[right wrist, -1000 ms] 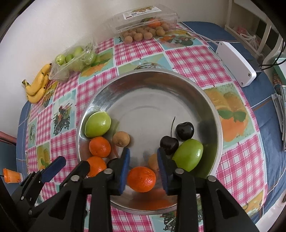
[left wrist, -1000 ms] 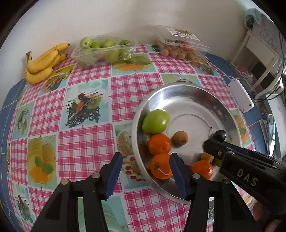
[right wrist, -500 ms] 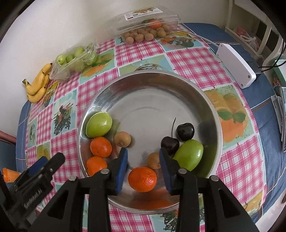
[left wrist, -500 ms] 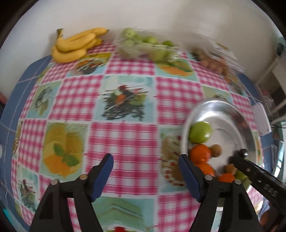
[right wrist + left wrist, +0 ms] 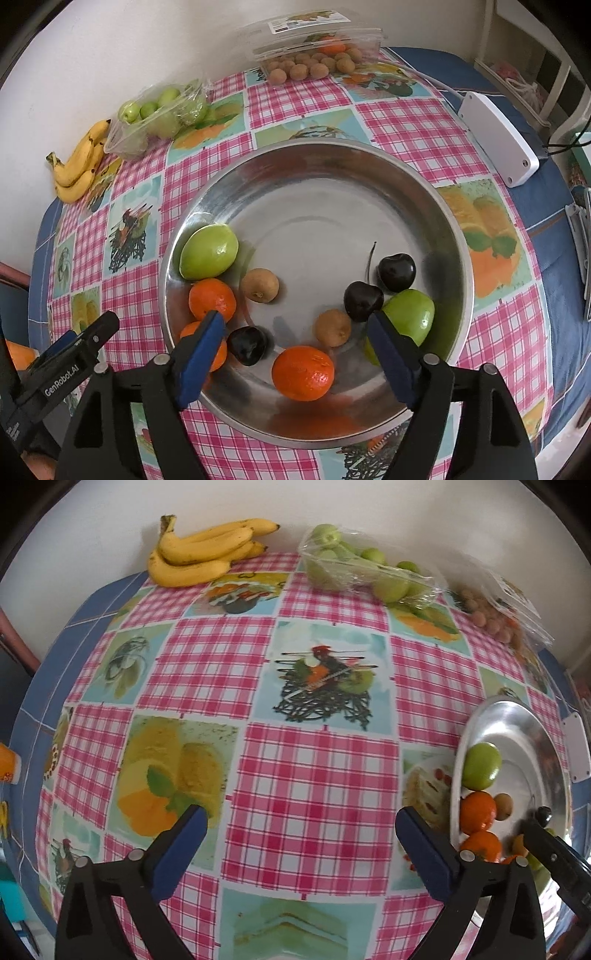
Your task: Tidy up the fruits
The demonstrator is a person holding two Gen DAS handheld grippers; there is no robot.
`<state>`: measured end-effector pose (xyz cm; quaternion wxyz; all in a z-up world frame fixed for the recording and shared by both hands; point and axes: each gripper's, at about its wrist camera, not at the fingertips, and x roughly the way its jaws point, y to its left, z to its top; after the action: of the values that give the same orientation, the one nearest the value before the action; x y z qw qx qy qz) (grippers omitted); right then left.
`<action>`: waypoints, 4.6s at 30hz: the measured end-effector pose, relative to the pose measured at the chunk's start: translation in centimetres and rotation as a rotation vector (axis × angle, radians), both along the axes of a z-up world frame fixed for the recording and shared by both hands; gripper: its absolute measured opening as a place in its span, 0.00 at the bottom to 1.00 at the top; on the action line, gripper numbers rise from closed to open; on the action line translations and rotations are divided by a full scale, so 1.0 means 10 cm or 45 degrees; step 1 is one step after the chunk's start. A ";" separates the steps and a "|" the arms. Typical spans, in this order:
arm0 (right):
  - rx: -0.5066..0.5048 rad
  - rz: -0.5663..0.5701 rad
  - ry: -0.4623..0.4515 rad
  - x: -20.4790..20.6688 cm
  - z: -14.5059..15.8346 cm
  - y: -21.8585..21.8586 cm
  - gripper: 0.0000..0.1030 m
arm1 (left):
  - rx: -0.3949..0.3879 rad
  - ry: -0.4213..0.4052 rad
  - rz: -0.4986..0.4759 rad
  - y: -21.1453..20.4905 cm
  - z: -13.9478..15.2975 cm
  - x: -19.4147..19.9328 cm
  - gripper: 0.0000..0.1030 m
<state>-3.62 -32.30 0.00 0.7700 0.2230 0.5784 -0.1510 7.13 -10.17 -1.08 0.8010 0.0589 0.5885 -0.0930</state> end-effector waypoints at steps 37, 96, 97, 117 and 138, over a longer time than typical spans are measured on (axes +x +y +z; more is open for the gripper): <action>-0.024 0.157 -0.061 -0.20 0.00 0.58 1.00 | 0.035 -0.115 0.064 0.44 0.03 -0.20 1.00; -0.244 0.196 0.020 -0.74 0.01 0.83 1.00 | 0.074 -0.023 0.033 0.79 0.13 -0.88 1.00; -0.248 0.198 0.020 -0.73 0.01 0.84 1.00 | 0.070 -0.021 0.034 0.79 0.13 -0.88 1.00; -0.250 0.203 0.015 -0.73 0.02 0.87 1.00 | 0.064 -0.022 0.042 0.78 0.14 -0.88 1.00; -0.248 0.201 0.011 -0.74 0.03 0.87 1.00 | 0.069 -0.020 0.040 0.79 0.13 -0.88 1.00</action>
<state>-10.99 -23.62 0.31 0.7949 0.1003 0.5801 -0.1465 -1.68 -2.29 0.22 0.8051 0.0723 0.5852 -0.0639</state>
